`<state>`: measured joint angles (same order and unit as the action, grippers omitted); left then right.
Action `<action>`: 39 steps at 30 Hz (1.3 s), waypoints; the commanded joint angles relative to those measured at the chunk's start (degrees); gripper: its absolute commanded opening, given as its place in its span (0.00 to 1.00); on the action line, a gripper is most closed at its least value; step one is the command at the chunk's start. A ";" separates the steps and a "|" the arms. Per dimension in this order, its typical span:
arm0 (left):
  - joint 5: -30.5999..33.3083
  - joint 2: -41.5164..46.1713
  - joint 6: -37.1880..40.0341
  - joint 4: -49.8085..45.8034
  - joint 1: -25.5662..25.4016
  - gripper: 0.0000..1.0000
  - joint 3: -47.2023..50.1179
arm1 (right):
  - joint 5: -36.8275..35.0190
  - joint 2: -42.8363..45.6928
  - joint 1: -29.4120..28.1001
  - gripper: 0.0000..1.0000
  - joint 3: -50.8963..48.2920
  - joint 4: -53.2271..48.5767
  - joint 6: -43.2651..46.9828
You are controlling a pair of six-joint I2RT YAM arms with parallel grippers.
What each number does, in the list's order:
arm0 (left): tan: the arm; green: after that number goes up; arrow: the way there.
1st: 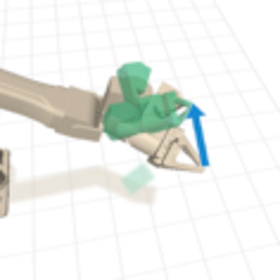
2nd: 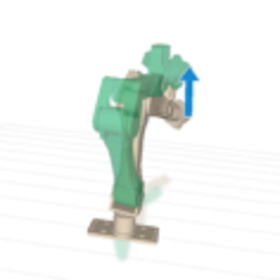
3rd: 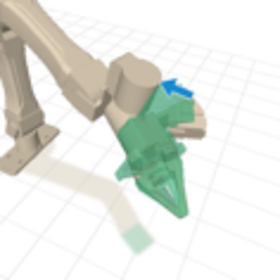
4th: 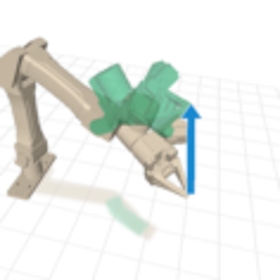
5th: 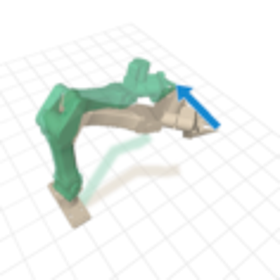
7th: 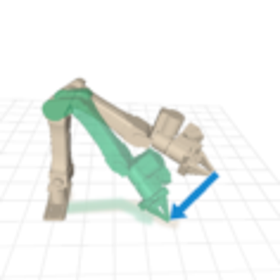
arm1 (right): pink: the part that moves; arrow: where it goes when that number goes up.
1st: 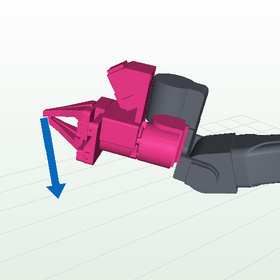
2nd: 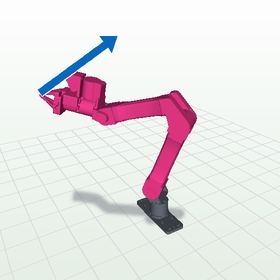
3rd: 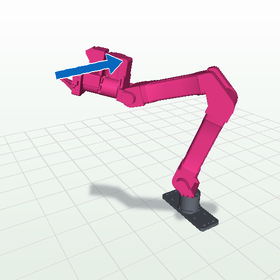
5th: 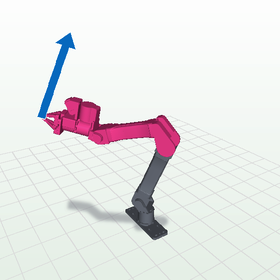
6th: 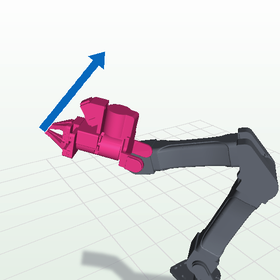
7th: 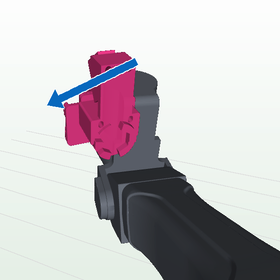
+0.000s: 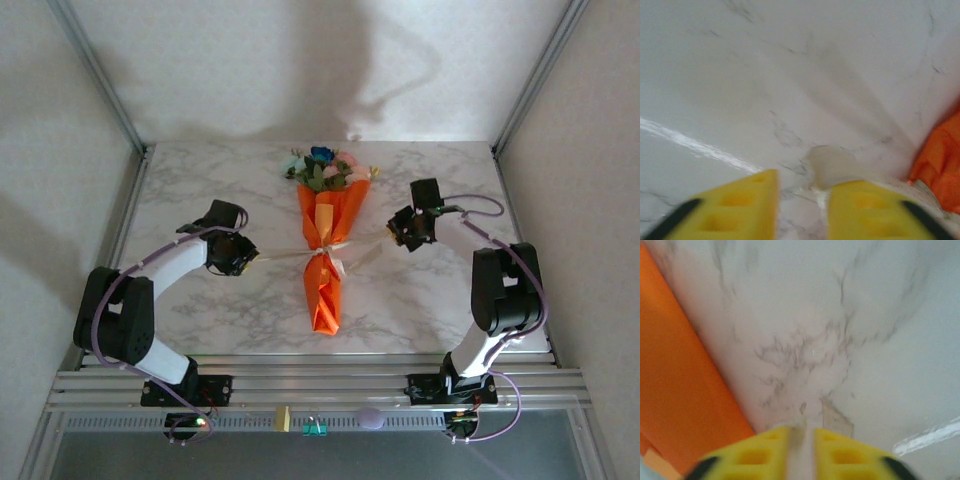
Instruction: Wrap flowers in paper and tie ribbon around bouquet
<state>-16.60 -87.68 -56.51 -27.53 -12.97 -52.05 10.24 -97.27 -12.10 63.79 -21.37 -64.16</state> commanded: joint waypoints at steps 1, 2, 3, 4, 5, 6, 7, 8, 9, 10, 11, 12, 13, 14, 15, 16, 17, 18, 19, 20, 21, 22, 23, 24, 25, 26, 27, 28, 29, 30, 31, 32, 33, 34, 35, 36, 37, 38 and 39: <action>5.66 2.80 1.50 -5.34 1.57 0.90 -2.70 | -10.87 5.61 1.38 0.99 4.05 -7.97 6.25; 6.58 4.52 1.87 -5.25 1.72 1.00 -3.15 | -12.84 8.39 1.44 0.99 3.38 -8.41 7.94; 7.70 6.78 2.37 -4.85 2.17 1.00 -3.48 | -14.42 11.55 2.09 0.99 2.66 -8.67 10.20; 8.99 9.04 2.94 -4.20 2.96 1.00 -3.75 | -14.93 14.24 3.18 0.99 2.37 -9.39 12.43; 10.25 10.92 3.19 -3.65 3.86 1.00 -3.82 | -15.85 16.18 4.09 0.99 2.81 -11.03 14.41; 11.41 12.89 3.98 -2.74 5.11 1.00 -3.79 | -17.62 18.22 4.69 0.99 3.44 -12.80 17.73; 13.69 14.55 5.05 -1.84 6.09 1.00 -3.99 | -20.35 20.27 4.79 0.99 4.09 -14.11 21.78; 16.98 16.25 6.05 -1.47 6.37 1.00 -4.38 | -22.67 21.86 4.77 0.99 4.11 -15.03 24.47; 22.72 17.75 7.71 -1.46 6.38 1.00 -4.92 | -26.08 23.36 4.95 0.99 3.59 -16.41 26.01; 30.16 19.20 8.05 -1.88 5.94 1.00 -5.03 | -31.30 24.68 4.97 0.99 2.60 -17.76 26.29; 38.40 20.20 7.07 -2.39 5.38 1.00 -4.39 | -35.11 25.97 4.96 0.99 0.55 -16.84 28.28; 48.39 20.76 5.83 -2.76 4.72 1.00 -3.01 | -36.78 28.16 4.94 0.99 -4.58 -11.03 34.38; 54.15 21.13 8.62 -0.03 4.73 1.00 -0.71 | -35.96 30.78 4.95 0.99 -11.19 -2.12 41.70; 55.90 21.97 15.98 5.05 4.71 1.00 2.33 | -34.95 32.81 4.96 0.99 -17.21 7.01 47.56; 53.59 22.87 29.37 16.92 4.72 1.00 7.41 | -34.12 34.90 4.85 0.99 -24.38 16.93 51.44; 51.99 23.72 38.63 25.29 4.71 1.00 11.93 | -33.18 36.21 4.88 0.99 -30.93 26.92 54.91; 52.87 23.93 40.45 30.08 5.09 1.00 15.09 | -32.61 36.85 4.81 0.99 -35.46 34.17 56.59; 51.15 23.95 42.27 34.95 6.52 1.00 18.79 | -32.12 36.58 4.86 0.99 -38.45 40.01 58.04; 47.06 23.96 43.51 39.04 8.29 1.00 21.78 | -32.07 35.49 4.84 0.99 -41.03 42.04 58.15; 44.57 23.76 43.59 41.38 9.49 1.00 23.76 | -31.90 34.35 4.91 0.99 -41.12 41.69 56.90; 42.56 23.05 43.63 44.13 10.33 1.00 25.53 | -30.40 32.69 4.95 0.99 -41.20 42.29 56.05; 41.20 21.80 43.24 45.85 11.05 1.00 26.80 | -28.68 30.75 4.91 0.99 -41.28 43.84 56.00; 39.57 20.33 42.95 48.26 11.73 1.00 27.50 | -28.14 29.20 4.87 0.99 -41.31 45.06 54.98; 37.25 18.66 42.32 52.50 12.64 1.00 28.91 | -27.75 27.21 4.89 0.99 -41.80 48.10 54.36; 35.01 17.16 42.69 57.15 13.24 1.00 30.25 | -27.67 25.10 4.81 0.99 -42.23 51.96 54.85; 33.83 15.78 42.74 61.41 13.96 1.00 31.40 | -27.77 23.20 4.89 0.99 -42.36 54.67 55.40; 31.85 13.96 42.37 66.75 15.21 1.00 32.80 | -27.07 20.97 4.93 0.99 -41.59 56.54 57.20; 29.79 11.82 41.56 72.27 16.77 1.00 34.12 | -25.61 19.39 4.94 0.99 -39.84 55.27 59.11; 27.38 10.62 40.68 74.48 18.77 1.00 33.99 | -24.09 17.91 4.98 0.99 -39.57 57.37 61.94; 25.57 9.05 40.73 80.75 19.98 1.00 35.00 | -22.57 16.54 4.99 0.99 -40.04 61.04 64.01; 23.78 7.99 41.69 84.81 21.04 1.00 35.65 | -21.86 15.37 5.49 0.99 -39.97 62.37 63.68; 23.51 7.56 43.00 86.25 21.37 1.00 35.68 | -19.95 14.60 6.26 0.99 -40.71 64.13 63.46; 22.06 6.60 44.37 92.36 21.81 1.00 37.77 | -18.26 13.38 6.55 0.99 -42.52 68.96 63.66; 20.71 5.66 44.47 97.05 22.27 1.00 39.46 | -17.05 11.81 6.61 0.99 -45.32 75.00 64.02; 19.75 6.38 44.59 96.91 22.44 1.00 40.00 | -16.20 9.53 6.61 0.99 -47.69 81.63 64.44; 19.67 6.60 44.73 98.86 22.33 1.00 41.13 | -16.87 7.66 6.56 0.99 -49.75 88.11 64.74; 19.81 6.86 44.65 101.11 22.38 1.00 42.47 | -18.28 8.55 6.48 0.99 -50.62 87.48 64.11; 20.00 7.20 44.65 102.75 22.38 1.00 43.67 | -18.86 9.22 6.67 0.99 -50.69 86.88 63.51; 20.15 7.09 44.69 105.66 22.29 1.00 45.10 | -19.01 8.77 6.73 0.99 -50.35 87.08 63.62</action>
<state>6.20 -81.10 -13.28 64.51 8.88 -9.91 -9.08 -88.29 -5.76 14.22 54.37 -1.89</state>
